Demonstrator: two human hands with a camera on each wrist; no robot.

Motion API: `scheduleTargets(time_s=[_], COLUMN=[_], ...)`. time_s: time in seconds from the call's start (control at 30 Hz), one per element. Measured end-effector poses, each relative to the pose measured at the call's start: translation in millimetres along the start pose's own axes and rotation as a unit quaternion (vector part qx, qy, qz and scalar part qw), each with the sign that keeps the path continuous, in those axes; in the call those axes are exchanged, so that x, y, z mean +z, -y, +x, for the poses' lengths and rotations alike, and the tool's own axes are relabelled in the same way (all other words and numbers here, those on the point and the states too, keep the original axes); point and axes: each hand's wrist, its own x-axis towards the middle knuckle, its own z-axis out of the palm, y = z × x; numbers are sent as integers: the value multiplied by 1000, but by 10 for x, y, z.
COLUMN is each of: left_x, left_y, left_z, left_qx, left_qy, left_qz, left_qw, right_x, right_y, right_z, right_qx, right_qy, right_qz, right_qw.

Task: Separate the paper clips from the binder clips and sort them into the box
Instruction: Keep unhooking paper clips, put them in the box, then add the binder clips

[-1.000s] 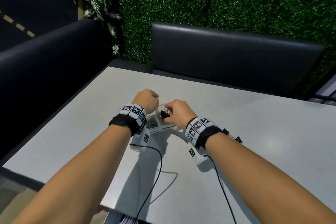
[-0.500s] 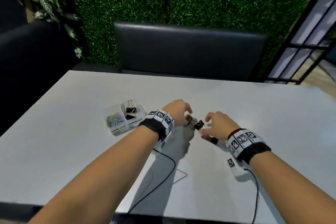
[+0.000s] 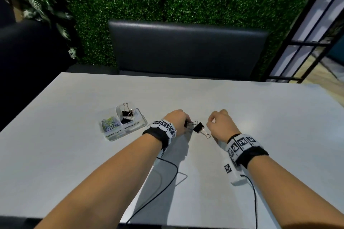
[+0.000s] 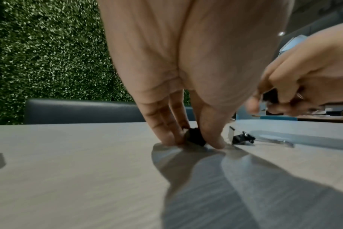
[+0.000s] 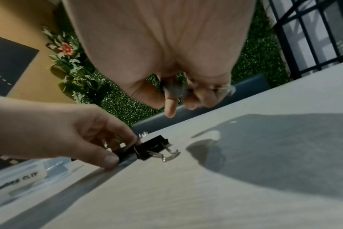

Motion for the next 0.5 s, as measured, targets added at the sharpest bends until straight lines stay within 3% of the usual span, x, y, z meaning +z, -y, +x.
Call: scheduleTargets(time_s=[0.13,0.33,0.5], left_x=[-125,-627,-1047], left_y=[76,412,1005], left_z=[-170,-529,-789], left_qx=[-10,-57,-164], left_qy=[-26,-97,-161], left_qz=[-26,-70,-99], left_qw=[999,991,968], right_x=[128,253,312], right_y=[88,189,735], right_z=[28,110,81], right_qx=[-21,-76,-150], right_qy=[113,80,77], right_qz=[-89,-107,-40], right_qw=[989,988,985])
